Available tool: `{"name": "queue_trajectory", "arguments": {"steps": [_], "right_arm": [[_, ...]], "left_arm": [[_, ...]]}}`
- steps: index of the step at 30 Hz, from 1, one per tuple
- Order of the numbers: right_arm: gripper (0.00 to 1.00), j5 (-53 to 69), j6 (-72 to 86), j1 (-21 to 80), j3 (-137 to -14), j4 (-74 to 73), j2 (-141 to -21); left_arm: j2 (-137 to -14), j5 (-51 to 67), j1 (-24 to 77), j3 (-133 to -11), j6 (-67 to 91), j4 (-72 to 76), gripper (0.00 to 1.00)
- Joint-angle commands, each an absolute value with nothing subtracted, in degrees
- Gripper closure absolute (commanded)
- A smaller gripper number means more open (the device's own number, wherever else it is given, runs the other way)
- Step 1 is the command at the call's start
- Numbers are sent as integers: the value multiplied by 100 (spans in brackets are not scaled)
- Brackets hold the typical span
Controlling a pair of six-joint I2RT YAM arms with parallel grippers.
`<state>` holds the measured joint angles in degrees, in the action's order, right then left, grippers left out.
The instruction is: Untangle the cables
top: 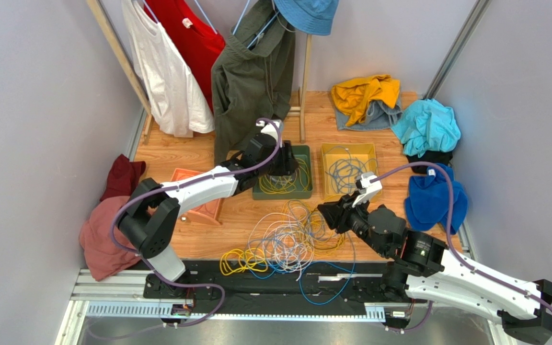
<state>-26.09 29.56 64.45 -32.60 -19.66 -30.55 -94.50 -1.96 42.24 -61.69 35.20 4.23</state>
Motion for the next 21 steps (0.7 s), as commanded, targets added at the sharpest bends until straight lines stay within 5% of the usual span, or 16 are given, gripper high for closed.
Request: {"name": "queue_trajectory", "arguments": {"steps": [1,3,11,21], "right_arm": [[72,-2690,2979,6478,-3190,-1775,-2953],[73,-2698,2997,6478,-3199,-1775,-2953],[73,-2672,3067,6478,-3164,-1793,-2936],[73,-2971,3024,6478,-3085,-2004,-2944]], "left_arm": [[-9265,-446,4236,-6047,3569,406,14],[-9071,-667,4236,-6090,3481,247,4],[-7570,-1643,4280,-6425,2892,-1080,3],[-5073,-2372,4623,-4642,3102,-2064,2]]}}
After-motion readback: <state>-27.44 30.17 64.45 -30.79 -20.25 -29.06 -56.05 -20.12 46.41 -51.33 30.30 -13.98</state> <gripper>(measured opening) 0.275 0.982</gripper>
